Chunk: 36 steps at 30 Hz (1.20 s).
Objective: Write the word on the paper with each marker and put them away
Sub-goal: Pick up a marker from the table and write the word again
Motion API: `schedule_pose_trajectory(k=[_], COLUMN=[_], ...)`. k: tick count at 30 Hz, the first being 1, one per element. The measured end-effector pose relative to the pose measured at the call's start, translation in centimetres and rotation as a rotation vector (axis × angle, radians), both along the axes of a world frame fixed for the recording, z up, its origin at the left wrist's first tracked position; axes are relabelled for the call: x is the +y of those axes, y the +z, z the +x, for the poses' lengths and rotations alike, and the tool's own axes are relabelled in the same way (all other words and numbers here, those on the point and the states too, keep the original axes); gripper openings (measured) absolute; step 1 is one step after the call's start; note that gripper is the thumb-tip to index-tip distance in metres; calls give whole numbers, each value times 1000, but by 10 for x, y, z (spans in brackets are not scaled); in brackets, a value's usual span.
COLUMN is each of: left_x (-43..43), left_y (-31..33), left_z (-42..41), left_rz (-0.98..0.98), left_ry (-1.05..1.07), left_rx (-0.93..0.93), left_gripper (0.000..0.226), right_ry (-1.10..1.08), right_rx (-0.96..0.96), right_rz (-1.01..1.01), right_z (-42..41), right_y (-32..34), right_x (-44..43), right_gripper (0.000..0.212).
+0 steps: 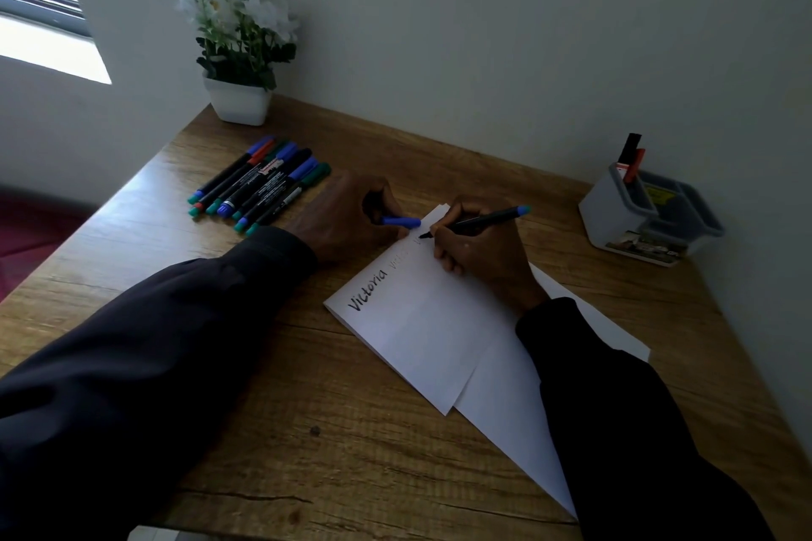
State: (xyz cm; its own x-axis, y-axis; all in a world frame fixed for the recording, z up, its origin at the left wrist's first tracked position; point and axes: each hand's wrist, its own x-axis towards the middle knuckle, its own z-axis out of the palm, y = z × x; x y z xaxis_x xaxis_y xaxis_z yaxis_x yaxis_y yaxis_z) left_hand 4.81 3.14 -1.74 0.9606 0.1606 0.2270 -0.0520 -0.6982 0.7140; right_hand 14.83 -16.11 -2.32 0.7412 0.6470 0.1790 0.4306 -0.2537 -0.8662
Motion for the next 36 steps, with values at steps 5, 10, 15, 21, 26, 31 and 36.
schedule_pose_trajectory(k=[5,10,15,21,26,31,36], left_x=[0,0,-4,-5,-8,-9,-9], left_y=[-2,-4,-2,-2,0,2,3], left_z=[1,1,0,-1,-1,-2,-4], left_rz=[9,3,10,6,22,21,17], left_ry=[18,36,64,76,90,102,104], left_rx=[0,15,37,54,46,49,38], left_gripper=[14,17,18,19,20,19,18], right_ry=[-6,9,-20,-44,-62,-76,-71], right_rx=[5,1,-17,1,-11,1,11], right_rz=[16,16,45,3,-19,11,10], right_z=[0,-1,-1,-2,-1,-1,-2], right_y=[0,-1,-1,-1,1,1,1], right_x=[-1,0,-1,1,0,0,1], right_gripper=[11,10,12,12,14,15,13])
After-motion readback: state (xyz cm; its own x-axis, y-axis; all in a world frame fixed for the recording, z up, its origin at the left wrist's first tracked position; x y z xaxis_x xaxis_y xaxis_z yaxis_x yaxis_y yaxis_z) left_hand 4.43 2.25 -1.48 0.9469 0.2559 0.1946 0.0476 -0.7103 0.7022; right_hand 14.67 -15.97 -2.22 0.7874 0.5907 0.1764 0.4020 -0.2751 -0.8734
